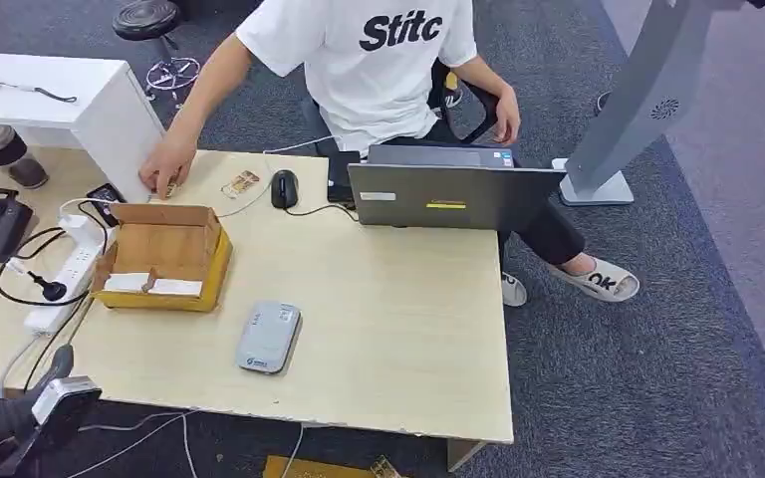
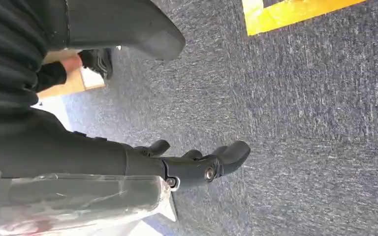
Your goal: Pass the card to the sensor for recognition and then transmit it.
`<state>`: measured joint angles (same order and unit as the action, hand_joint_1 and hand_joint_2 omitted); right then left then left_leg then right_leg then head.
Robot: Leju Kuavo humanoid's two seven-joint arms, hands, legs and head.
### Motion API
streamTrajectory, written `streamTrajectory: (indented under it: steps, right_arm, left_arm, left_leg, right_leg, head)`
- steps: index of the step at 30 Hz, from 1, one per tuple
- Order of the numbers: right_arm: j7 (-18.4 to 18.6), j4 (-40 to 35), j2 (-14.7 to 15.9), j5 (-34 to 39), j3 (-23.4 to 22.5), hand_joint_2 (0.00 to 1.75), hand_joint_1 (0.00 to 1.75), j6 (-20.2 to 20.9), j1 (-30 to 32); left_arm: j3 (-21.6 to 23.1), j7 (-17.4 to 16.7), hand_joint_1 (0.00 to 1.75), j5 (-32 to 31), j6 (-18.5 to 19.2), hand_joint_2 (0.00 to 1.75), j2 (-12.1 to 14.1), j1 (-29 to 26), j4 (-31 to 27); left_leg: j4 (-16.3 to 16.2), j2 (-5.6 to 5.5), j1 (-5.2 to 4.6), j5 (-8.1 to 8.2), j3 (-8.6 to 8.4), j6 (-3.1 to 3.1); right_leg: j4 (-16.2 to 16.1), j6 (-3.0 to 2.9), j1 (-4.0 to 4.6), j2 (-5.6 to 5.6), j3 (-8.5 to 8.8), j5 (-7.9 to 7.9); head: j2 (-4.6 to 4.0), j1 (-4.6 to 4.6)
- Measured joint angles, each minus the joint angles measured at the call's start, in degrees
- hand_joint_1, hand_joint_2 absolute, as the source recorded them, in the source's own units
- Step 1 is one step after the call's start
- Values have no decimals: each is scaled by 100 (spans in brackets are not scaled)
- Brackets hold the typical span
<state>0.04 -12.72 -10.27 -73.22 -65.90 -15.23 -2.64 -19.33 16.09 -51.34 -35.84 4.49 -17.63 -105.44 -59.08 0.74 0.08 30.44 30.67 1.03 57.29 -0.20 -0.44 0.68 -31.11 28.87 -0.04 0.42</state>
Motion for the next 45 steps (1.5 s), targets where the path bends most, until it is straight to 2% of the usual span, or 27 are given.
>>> streamTrajectory:
  steps: [3,5,6,8,12,14,18,21,25,27,30,32,34,38,41,45]
  right_arm:
    - [-44,-2,-15,4,-42,175,0,-28,-2]
    - [-59,-4,-26,22,-63,175,0,-37,2]
    - [-70,-6,-35,22,-90,175,0,-35,4]
    - [-72,-9,-48,20,-133,175,0,-35,3]
    - [-72,-11,-70,17,-153,175,0,-41,-4]
    - [-63,-11,-85,20,-181,175,0,-41,-4]
    - [59,-11,-114,-18,-216,175,0,-39,-4]
    - [79,-11,-114,-107,-223,175,0,-39,-20]
    - [131,-11,-114,-135,-223,175,0,-30,-33]
    - [219,-11,-114,-236,-223,175,0,18,-40]
    - [337,-11,-111,-245,-223,175,0,77,-50]
    - [398,-11,-111,-328,-221,175,0,103,-54]
    - [461,-11,-111,-365,-214,175,0,105,-64]
    - [573,-11,-111,-428,-177,175,0,151,-73]
    - [630,-11,-111,-485,-147,175,0,183,-77]
    - [614,-11,-109,-625,-81,175,0,206,-79]
  left_arm:
    - [-477,337,0,615,444,175,-454,-86,-157]
    - [-949,685,0,1141,932,175,-847,-80,-177]
    - [-1271,888,0,1285,1167,175,-1077,-43,-177]
    - [-1771,1157,0,1342,1369,175,-1401,12,-177]
    - [-2784,1314,0,1267,1775,175,-1866,359,-2]
    - [-3308,1140,0,1271,1949,175,-2014,583,364]
    - [-4375,766,0,948,1575,175,-2215,1017,1629]
    - [-5073,145,0,591,1146,175,-2209,1365,2906]
    - [-5572,-170,0,254,689,175,-2101,1613,4310]
    - [-5682,-480,0,-93,478,175,-1924,1732,5104]
    - [-5665,-1048,0,-1029,299,175,-1635,1859,6323]
    - [-5562,-1501,0,-1516,475,175,-1494,1938,7080]
    - [-5377,-1683,0,-1990,742,175,-1443,1996,7614]
    - [-4845,-1342,0,-2674,1200,175,-1496,2074,8363]
    - [-4432,-1043,0,-2973,1329,175,-1588,2107,8708]
    - [-4014,-953,0,-3273,1473,175,-1647,2120,8949]
  left_leg:
    - [0,-4,0,-2,-4,3]
    - [0,-4,0,-3,-8,2]
    - [0,-4,0,-3,-8,3]
    - [-1,-4,1,-3,-10,3]
    - [-1,-17,0,-5,-9,5]
    - [0,-14,0,-5,-13,5]
    - [0,-19,2,-6,-11,3]
    - [0,-22,1,-6,-14,3]
    - [-1,-30,1,-8,-14,4]
    - [-1,-35,-2,-8,-15,6]
    - [-2,-35,-2,-9,-18,6]
    - [-2,-34,-2,-9,-17,6]
    - [-4,-34,-2,-9,-17,6]
    - [-5,-34,-2,-9,-15,7]
    - [-7,-34,-2,-7,-15,9]
    - [-7,-34,-2,-7,-15,9]
  right_leg:
    - [0,1,0,-6,11,0]
    - [0,1,0,-6,13,0]
    - [0,1,1,-6,13,0]
    - [0,1,3,-6,13,0]
    - [0,1,4,-18,18,0]
    - [1,0,3,-16,18,0]
    - [2,2,5,-19,18,3]
    - [1,2,5,-20,21,3]
    - [-1,3,2,-30,23,3]
    - [-1,4,0,-34,24,3]
    - [-2,5,0,-33,25,2]
    - [-2,6,0,-33,25,1]
    - [-2,6,0,-33,25,1]
    - [-3,7,-1,-34,26,0]
    - [-4,7,-1,-34,25,0]
    - [-5,7,0,-33,25,0]
  head:
    - [0,-2]
    - [0,0]
    - [0,0]
    - [0,0]
    - [0,0]
    - [0,-4]
    - [0,-2]
    - [0,-7]
    - [0,4]
    - [0,2]
    - [0,-2]
    - [0,0]
    - [0,-2]
    - [0,-2]
    - [0,-2]
    - [0,-2]
